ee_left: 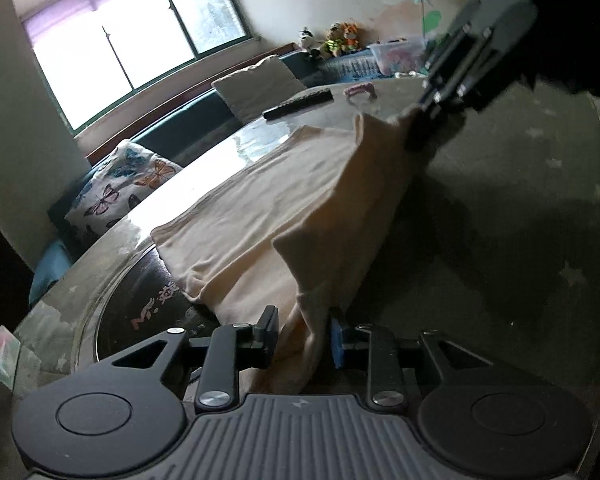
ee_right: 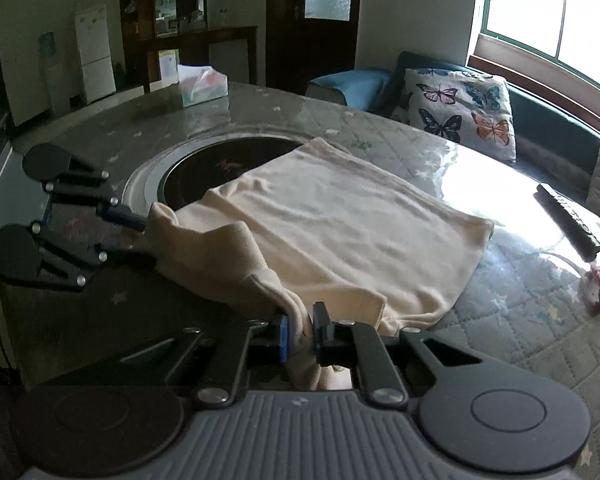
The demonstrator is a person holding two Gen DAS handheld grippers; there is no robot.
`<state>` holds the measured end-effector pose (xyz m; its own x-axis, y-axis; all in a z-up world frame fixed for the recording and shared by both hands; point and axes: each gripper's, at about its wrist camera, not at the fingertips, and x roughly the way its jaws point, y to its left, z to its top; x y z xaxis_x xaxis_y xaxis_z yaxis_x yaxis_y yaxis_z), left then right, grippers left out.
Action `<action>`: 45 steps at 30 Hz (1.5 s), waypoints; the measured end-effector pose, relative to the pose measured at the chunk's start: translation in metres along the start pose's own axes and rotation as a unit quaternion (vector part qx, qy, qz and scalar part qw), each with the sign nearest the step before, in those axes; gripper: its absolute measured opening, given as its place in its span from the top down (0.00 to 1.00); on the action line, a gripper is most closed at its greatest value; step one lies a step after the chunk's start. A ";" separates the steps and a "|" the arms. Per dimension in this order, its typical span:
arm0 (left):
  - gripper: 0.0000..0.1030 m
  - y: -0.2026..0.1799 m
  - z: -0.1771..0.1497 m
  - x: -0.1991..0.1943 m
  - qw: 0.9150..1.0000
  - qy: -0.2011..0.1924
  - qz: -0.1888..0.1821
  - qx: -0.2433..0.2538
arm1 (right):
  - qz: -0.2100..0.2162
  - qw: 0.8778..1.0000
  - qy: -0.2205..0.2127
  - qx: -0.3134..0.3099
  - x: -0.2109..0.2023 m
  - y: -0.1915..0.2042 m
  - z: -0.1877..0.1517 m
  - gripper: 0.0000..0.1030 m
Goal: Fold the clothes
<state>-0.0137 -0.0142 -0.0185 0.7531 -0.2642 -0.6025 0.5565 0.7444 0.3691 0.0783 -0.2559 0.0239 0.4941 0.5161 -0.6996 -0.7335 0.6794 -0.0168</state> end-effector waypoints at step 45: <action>0.80 0.102 0.057 0.127 0.985 0.045 0.019 -0.168 | -0.050 0.979 -0.008 0.198 0.065 -0.091 0.016 0.81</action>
<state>0.1588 -0.0068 -0.0164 0.7284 -0.1885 -0.6587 0.3701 0.9173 0.1467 0.1843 -0.2757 -0.0081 0.5638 0.4416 -0.6979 -0.4438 0.8747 0.1949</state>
